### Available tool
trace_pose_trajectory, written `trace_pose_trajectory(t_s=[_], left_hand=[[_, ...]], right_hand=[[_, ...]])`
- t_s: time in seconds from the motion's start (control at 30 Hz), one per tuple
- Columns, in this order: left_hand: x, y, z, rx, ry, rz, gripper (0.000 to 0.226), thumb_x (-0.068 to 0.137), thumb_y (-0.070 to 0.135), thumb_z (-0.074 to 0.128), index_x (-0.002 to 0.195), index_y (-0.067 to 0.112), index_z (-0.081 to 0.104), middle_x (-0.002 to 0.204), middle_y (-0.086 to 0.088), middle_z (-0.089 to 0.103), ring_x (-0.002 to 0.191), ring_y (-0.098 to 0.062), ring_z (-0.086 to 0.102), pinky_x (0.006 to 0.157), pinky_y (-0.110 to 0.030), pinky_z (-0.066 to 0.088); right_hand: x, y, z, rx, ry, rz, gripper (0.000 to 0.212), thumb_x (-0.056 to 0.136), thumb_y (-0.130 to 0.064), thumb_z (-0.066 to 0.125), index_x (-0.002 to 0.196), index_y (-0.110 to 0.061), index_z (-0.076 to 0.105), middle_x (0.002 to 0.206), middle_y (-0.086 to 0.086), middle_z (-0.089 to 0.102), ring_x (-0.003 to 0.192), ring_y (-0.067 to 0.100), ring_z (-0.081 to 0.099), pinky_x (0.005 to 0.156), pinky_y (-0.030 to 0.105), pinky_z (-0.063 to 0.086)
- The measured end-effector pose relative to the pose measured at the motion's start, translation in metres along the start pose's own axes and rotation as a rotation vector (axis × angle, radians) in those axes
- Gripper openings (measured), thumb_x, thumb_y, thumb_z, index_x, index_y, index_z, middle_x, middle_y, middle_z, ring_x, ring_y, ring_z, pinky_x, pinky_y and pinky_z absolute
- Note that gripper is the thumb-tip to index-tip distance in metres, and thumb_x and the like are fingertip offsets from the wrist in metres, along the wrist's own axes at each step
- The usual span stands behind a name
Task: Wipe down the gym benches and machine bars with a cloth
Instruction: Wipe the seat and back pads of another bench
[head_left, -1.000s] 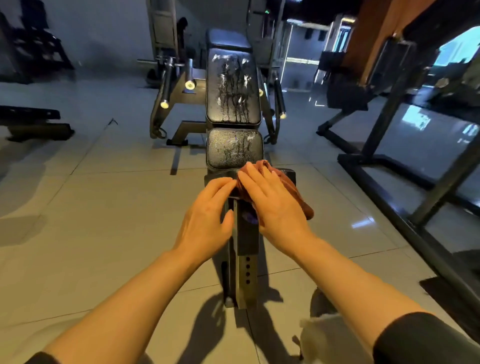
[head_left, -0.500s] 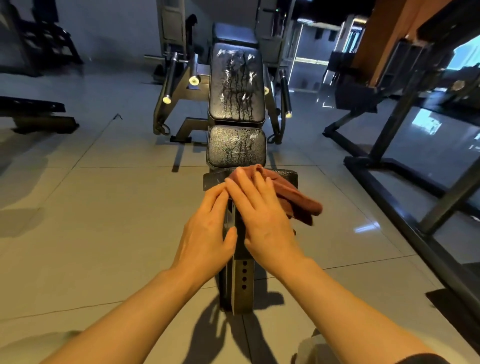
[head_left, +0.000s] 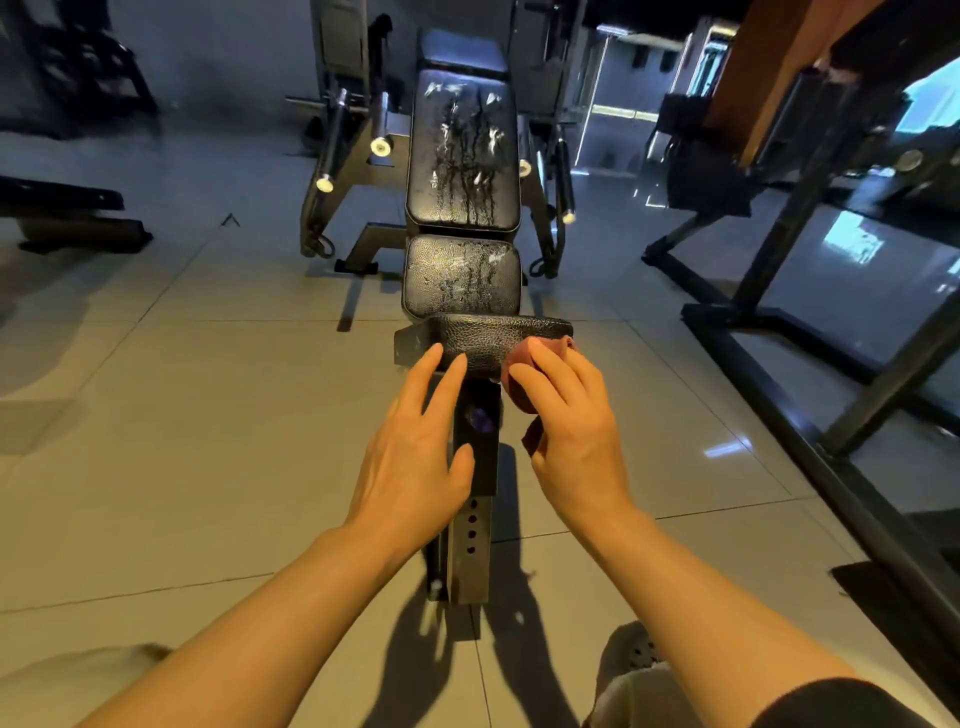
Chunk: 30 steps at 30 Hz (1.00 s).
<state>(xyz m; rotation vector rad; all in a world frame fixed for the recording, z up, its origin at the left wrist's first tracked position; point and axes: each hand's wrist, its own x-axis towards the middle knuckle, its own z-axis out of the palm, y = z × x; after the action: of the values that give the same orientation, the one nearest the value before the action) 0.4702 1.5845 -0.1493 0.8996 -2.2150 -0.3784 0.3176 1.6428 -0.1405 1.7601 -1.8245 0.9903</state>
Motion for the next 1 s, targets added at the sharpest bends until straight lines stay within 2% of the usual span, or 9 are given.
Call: trace_pose_trajectory(t_s=[0.13,0.23,0.3,0.4,0.57,0.63,0.73,0.83,1.0], left_hand=[[-0.006,0.005,0.002,0.015,-0.028,0.013,0.083,0.086,0.013,0.064,0.154,0.024,0.016,0.161,0.006,0.001,0.143,-0.017,0.024,0.093,-0.018,0.032],[-0.007,0.009,0.002,0.008,-0.032,0.013,0.083,0.087,0.013,0.063,0.154,0.024,0.014,0.161,0.008,0.000,0.146,-0.015,0.017,0.098,-0.019,0.028],[-0.008,0.012,0.004,0.001,-0.029,0.009,0.084,0.086,0.012,0.063,0.153,0.024,0.014,0.161,0.008,0.000,0.146,-0.014,0.014,0.100,-0.019,0.027],[-0.011,0.015,0.008,0.005,-0.030,-0.005,0.084,0.087,0.012,0.063,0.153,0.022,0.014,0.161,0.007,0.000,0.147,-0.014,0.009,0.105,-0.020,0.023],[-0.011,0.016,0.012,0.012,-0.013,-0.017,0.083,0.084,0.010,0.065,0.153,0.019,0.019,0.162,0.003,0.005,0.147,-0.018,0.014,0.110,-0.030,0.031],[-0.010,0.018,0.013,0.020,-0.010,-0.027,0.082,0.084,0.010,0.065,0.153,0.019,0.020,0.162,0.003,0.005,0.147,-0.018,0.014,0.110,-0.034,0.034],[-0.009,0.022,0.015,0.038,0.000,-0.051,0.081,0.085,0.011,0.065,0.152,0.019,0.022,0.162,0.003,0.005,0.148,-0.018,0.011,0.111,-0.035,0.033],[-0.009,0.024,0.018,0.061,0.014,-0.062,0.081,0.083,0.012,0.066,0.152,0.018,0.023,0.162,0.001,0.007,0.148,-0.019,0.012,0.110,-0.032,0.031],[-0.009,0.025,0.017,0.069,0.034,-0.059,0.079,0.082,0.010,0.067,0.151,0.016,0.028,0.161,-0.001,0.012,0.147,-0.021,0.017,0.105,-0.027,0.029]], right_hand=[[0.000,0.000,-0.012,0.009,0.031,-0.003,0.046,0.064,0.020,0.067,0.102,-0.006,0.069,0.119,0.009,0.063,0.114,0.029,0.049,0.099,0.017,0.035],[0.018,0.007,-0.017,0.067,0.184,0.148,0.048,0.075,0.018,0.057,0.116,-0.006,0.066,0.125,0.009,0.061,0.117,0.029,0.049,0.102,0.006,0.025],[0.024,0.012,-0.013,0.094,0.135,0.179,0.058,0.078,0.017,0.056,0.130,-0.008,0.059,0.136,0.009,0.056,0.127,0.029,0.045,0.108,0.004,0.018],[0.016,0.009,-0.007,0.093,0.044,0.175,0.060,0.079,0.017,0.059,0.133,-0.010,0.058,0.139,0.008,0.054,0.131,0.031,0.043,0.108,0.001,0.011],[0.001,0.005,-0.021,0.084,-0.017,0.070,0.053,0.071,0.016,0.064,0.119,-0.007,0.067,0.125,0.011,0.063,0.114,0.029,0.053,0.097,0.003,0.026],[0.004,0.008,-0.026,0.111,0.010,0.085,0.051,0.073,0.015,0.058,0.118,-0.008,0.067,0.122,0.009,0.064,0.114,0.026,0.054,0.099,0.001,0.026],[0.016,0.015,-0.025,0.135,0.105,0.217,0.054,0.079,0.015,0.054,0.127,-0.008,0.062,0.128,0.010,0.061,0.120,0.027,0.050,0.098,-0.004,0.019],[0.015,0.009,-0.015,0.156,0.078,0.261,0.058,0.080,0.015,0.054,0.132,-0.010,0.058,0.135,0.009,0.057,0.123,0.029,0.049,0.096,-0.007,0.015],[0.006,-0.005,-0.018,0.141,0.008,0.071,0.049,0.079,0.004,0.052,0.124,-0.010,0.062,0.122,0.006,0.062,0.111,0.022,0.050,0.089,0.003,0.031]])
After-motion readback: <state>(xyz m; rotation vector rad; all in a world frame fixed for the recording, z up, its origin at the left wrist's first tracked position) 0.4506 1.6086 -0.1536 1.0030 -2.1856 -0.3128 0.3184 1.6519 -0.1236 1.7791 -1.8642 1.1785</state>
